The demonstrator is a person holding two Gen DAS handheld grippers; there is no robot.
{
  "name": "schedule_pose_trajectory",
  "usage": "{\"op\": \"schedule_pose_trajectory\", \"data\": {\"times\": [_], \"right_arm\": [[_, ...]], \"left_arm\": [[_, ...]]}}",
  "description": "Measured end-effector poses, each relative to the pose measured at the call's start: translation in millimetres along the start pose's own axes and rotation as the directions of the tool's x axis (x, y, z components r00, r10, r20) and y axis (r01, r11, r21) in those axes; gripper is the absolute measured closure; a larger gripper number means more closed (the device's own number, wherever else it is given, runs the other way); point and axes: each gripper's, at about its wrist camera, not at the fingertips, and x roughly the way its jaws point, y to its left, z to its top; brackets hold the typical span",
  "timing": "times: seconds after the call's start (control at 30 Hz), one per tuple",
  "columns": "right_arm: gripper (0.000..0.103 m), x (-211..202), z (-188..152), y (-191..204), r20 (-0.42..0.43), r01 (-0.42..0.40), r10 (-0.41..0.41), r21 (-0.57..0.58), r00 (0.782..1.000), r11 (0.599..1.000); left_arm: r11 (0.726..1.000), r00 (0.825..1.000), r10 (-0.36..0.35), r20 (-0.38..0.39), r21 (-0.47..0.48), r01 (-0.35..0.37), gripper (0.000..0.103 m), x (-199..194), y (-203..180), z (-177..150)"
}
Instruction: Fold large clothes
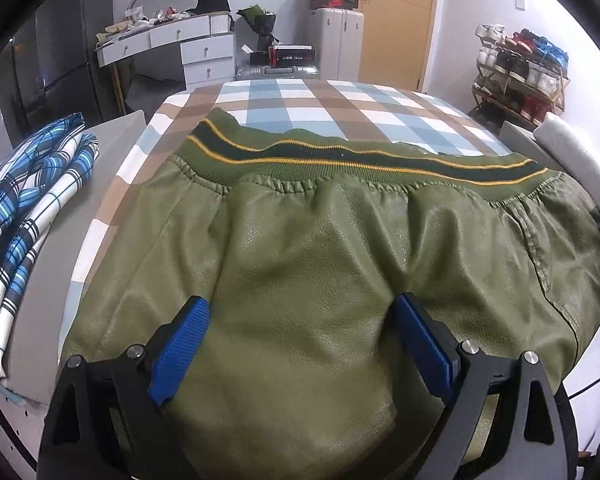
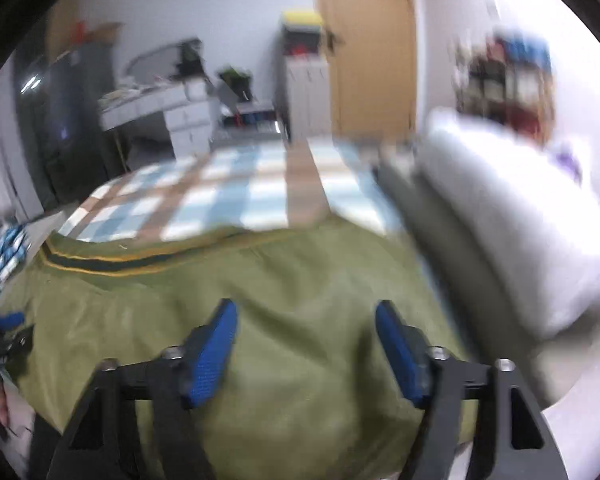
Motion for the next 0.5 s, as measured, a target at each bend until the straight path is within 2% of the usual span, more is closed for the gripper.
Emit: {"op": "schedule_pose_trajectory", "data": {"times": [0.03,0.07,0.17,0.23,0.3,0.33,0.37,0.47,0.5], "right_arm": [[0.044,15.9,-3.1,-6.0,-0.058,-0.024,0.025,0.027,0.998,0.999],[0.044,15.3,-6.2,-8.3,-0.032,-0.047,0.048,0.038,0.998,0.998],[0.046,9.7,1.5,5.4,-0.065,-0.002,0.001,-0.025,0.998,1.000],[0.052,-5.0,13.1,8.9,-0.003,-0.027,0.027,-0.011,1.000,1.000],[0.052,-18.3,21.0,1.3,0.086,-0.008,0.006,0.020,0.996,1.000],[0.051,-18.5,23.3,-3.1,0.098,0.006,-0.010,0.041,0.995,0.999],[0.051,-12.4,25.1,-6.8,0.079,0.012,-0.016,0.052,0.997,0.999],[0.050,34.1,16.6,-18.0,-0.074,0.007,-0.001,0.083,0.997,0.997],[0.050,31.9,13.6,-16.5,-0.021,0.010,-0.008,0.058,1.000,0.998]], "left_arm": [[1.000,1.000,0.001,0.003,-0.002,-0.001,0.010,-0.3,-0.1,-0.7],[1.000,1.000,0.002,0.004,-0.004,-0.002,0.010,-0.4,-0.1,-1.0],[1.000,1.000,0.003,0.008,-0.004,-0.003,0.010,-0.8,0.1,-1.4],[1.000,1.000,0.002,0.008,-0.004,-0.002,0.010,-1.0,-0.2,-1.7],[1.000,1.000,0.002,0.010,-0.003,-0.002,0.010,-0.9,-0.3,-2.1],[1.000,1.000,0.002,0.012,-0.004,-0.002,0.010,-1.3,-0.1,-2.6],[1.000,1.000,0.003,0.014,-0.004,-0.003,0.010,-1.5,-0.7,-2.9],[1.000,1.000,0.003,0.016,-0.005,-0.003,0.010,-1.7,-0.9,-3.2],[1.000,1.000,0.003,0.017,-0.006,-0.003,0.010,-1.8,-1.1,-3.1]]}}
